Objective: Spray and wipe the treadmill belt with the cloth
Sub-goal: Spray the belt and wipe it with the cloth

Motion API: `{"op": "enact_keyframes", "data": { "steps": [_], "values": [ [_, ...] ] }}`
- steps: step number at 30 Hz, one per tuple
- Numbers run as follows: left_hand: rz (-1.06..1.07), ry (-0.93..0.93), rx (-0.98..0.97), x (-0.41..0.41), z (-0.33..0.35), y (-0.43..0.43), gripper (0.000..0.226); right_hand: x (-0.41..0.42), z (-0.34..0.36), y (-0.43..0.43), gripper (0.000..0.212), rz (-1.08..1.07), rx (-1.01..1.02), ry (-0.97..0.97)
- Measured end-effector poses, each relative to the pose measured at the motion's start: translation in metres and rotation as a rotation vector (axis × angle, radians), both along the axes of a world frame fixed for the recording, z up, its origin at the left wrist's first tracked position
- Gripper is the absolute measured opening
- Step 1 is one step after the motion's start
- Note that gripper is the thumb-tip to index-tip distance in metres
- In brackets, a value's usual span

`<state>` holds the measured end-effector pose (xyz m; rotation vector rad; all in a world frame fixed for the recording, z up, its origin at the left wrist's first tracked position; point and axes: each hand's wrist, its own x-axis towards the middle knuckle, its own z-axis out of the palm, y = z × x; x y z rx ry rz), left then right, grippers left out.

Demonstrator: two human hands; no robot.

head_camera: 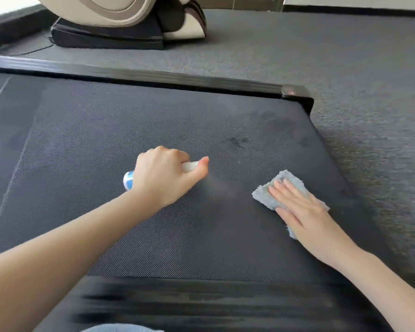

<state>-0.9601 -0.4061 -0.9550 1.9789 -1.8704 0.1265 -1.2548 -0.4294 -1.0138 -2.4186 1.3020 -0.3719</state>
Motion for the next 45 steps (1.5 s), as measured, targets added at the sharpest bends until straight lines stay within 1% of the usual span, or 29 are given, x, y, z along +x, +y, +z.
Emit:
{"op": "enact_keyframes", "data": {
  "steps": [2, 6, 12, 17, 19, 22, 24, 26, 29, 32, 36, 41, 45],
  "values": [
    [0.034, 0.028, 0.003, 0.0, 0.007, -0.017, 0.074, 0.001, 0.002, 0.0, 0.048, -0.002, 0.015, 0.009],
    [0.087, 0.019, 0.006, -0.004, 0.017, -0.048, 0.072, 0.004, 0.004, 0.001, 0.048, -0.009, 0.032, 0.01],
    [0.077, 0.004, -0.077, -0.014, 0.002, -0.064, 0.07, 0.013, -0.001, -0.012, 0.049, 0.0, -0.013, 0.025],
    [0.085, -0.003, 0.033, -0.013, 0.003, -0.084, 0.07, 0.016, -0.002, -0.018, 0.05, 0.01, -0.04, 0.047],
    [0.099, -0.028, 0.043, -0.015, 0.005, -0.093, 0.068, 0.016, -0.002, -0.018, 0.046, 0.013, -0.057, 0.053],
    [0.105, -0.085, -0.024, -0.021, 0.007, -0.112, 0.072, 0.016, -0.005, -0.019, 0.053, 0.012, -0.073, 0.04],
    [0.109, -0.067, -0.07, -0.025, 0.009, -0.125, 0.066, 0.016, -0.006, -0.018, 0.055, 0.014, -0.093, 0.037],
    [0.114, -0.035, -0.064, -0.029, 0.01, -0.142, 0.064, 0.015, -0.008, -0.019, 0.053, 0.013, -0.115, 0.025],
    [0.155, 0.001, -0.024, -0.028, 0.011, -0.166, 0.063, 0.017, -0.013, -0.018, 0.051, 0.017, -0.163, -0.009],
    [0.157, -0.024, 0.028, -0.035, 0.014, -0.193, 0.063, 0.016, -0.02, -0.024, 0.053, 0.01, -0.285, -0.004],
    [0.158, -0.021, -0.036, -0.042, 0.014, -0.219, 0.062, 0.016, -0.029, -0.031, 0.048, 0.014, -0.405, -0.075],
    [0.195, 0.005, -0.049, -0.04, 0.011, -0.25, 0.061, 0.017, -0.039, -0.04, 0.045, 0.0, -0.487, -0.001],
    [0.197, -0.058, -0.015, -0.041, 0.006, -0.272, 0.064, 0.019, -0.045, -0.047, 0.044, 0.018, -0.579, 0.031]
  ]
}}
